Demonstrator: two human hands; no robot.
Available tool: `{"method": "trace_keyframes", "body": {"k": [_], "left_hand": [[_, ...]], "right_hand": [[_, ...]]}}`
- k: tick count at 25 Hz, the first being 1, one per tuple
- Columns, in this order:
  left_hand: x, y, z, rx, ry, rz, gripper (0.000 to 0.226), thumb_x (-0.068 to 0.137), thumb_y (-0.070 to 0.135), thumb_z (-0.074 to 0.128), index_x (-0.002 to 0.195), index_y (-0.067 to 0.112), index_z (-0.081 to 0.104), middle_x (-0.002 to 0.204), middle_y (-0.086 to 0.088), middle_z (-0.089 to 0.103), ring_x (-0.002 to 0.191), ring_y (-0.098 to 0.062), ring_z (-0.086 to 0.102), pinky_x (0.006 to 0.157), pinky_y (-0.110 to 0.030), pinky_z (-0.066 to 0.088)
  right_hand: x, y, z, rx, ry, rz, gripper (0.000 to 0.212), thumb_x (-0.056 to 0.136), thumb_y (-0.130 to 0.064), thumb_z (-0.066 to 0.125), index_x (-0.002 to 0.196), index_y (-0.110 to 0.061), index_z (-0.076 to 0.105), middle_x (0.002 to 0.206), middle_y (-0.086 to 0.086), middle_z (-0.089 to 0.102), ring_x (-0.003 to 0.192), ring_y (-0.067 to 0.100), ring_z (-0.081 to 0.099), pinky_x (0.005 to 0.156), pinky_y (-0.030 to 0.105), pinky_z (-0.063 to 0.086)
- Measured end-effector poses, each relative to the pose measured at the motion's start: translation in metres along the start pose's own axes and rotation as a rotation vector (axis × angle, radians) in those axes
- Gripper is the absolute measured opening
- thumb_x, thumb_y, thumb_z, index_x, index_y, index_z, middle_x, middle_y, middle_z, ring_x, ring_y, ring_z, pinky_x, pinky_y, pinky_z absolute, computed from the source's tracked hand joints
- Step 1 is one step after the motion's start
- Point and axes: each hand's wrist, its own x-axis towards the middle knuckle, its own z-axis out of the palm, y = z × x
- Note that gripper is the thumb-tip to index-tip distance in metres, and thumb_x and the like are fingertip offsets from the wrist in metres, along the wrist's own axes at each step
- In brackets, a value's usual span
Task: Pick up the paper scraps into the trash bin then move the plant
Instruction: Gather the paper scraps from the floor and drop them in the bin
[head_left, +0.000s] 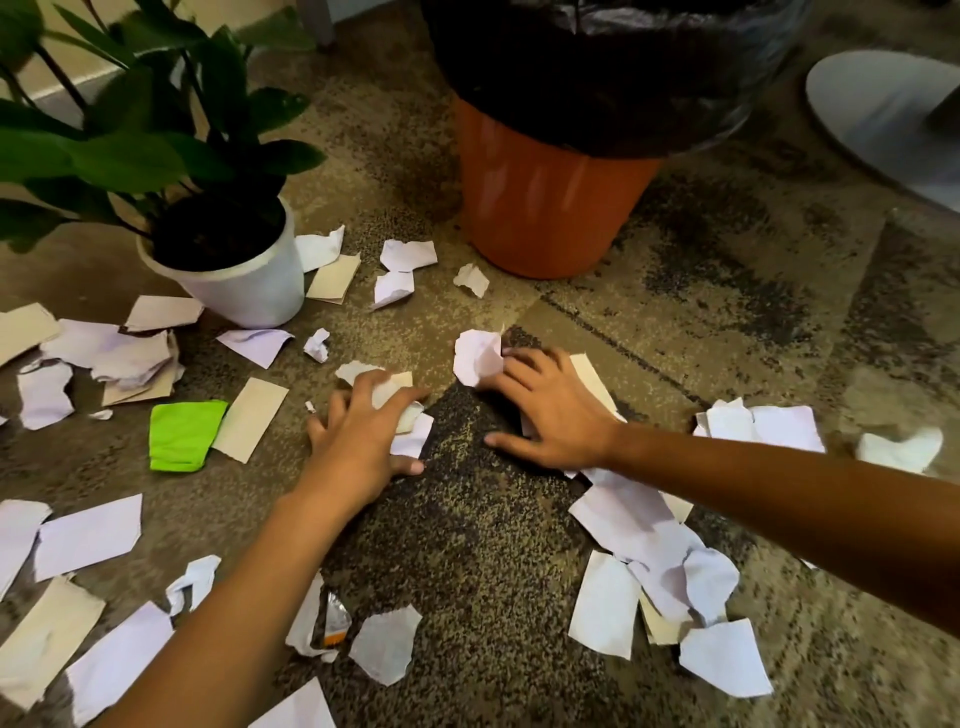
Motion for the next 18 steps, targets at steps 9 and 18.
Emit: {"method": "trace_keyframes", "body": {"k": [9,18], "left_hand": [[-0.014,0.008,0.002,-0.264,0.422,-0.009,0.032,0.076,-0.007,0.069,0.106,0.002,0.070,0.109,-0.012,0.058,0.096,-0.025,0.057,0.097,-0.034,0.044],[-0.027,0.033,0.003,-0.301,0.443,0.015,0.027,0.079,-0.004,0.069,0.105,0.003,0.071,0.103,-0.012,0.063,0.090,-0.025,0.061,0.088,-0.028,0.046]], "right_hand": [[-0.060,0.017,-0.018,0.001,-0.008,0.112,0.053,0.093,-0.065,0.024,0.123,-0.030,0.047,0.109,0.001,0.051,0.095,0.019,0.044,0.079,0.037,0.038],[-0.129,-0.026,-0.020,-0.176,-0.146,0.119,0.070,0.078,-0.085,0.023,0.141,-0.055,0.024,0.137,0.008,0.046,0.121,0.033,0.045,0.091,0.054,0.043]]}}
